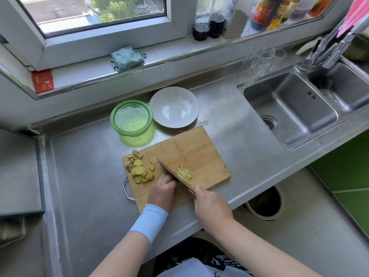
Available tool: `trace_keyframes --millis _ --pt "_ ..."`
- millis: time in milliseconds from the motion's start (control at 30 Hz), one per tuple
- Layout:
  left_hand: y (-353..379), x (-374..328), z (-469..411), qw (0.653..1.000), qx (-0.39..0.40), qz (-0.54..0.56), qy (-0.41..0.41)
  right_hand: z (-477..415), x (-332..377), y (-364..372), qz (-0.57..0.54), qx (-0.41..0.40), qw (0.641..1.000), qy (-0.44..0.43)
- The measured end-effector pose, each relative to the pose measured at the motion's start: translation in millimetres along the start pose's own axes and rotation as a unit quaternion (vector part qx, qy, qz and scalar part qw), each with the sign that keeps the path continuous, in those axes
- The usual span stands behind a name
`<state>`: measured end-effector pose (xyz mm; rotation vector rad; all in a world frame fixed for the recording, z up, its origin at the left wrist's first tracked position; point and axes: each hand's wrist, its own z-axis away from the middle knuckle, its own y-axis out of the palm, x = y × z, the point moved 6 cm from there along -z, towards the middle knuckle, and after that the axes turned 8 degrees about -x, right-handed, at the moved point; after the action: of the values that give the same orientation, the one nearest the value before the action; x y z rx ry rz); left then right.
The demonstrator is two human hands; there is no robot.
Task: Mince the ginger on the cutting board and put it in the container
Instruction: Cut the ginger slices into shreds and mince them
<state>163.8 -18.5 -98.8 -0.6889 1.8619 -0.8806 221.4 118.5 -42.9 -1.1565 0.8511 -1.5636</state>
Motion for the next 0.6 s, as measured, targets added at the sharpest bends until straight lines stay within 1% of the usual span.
trace_keyframes --millis 267,433,600 --pt "-8.7 -7.9 -1.8 0.999 -0.041 -0.003 0.015 17.8 -8.5 -2.3 0.001 -0.003 1.000 0.008" --pt "-8.8 -7.6 -1.6 0.999 -0.050 0.009 0.015 -0.1 1.4 3.2 -0.003 0.000 1.000 0.002" --pt "-8.1 -6.4 -1.9 0.998 -0.056 0.008 0.025 14.3 -6.1 -2.6 -0.009 -0.004 1.000 0.000"
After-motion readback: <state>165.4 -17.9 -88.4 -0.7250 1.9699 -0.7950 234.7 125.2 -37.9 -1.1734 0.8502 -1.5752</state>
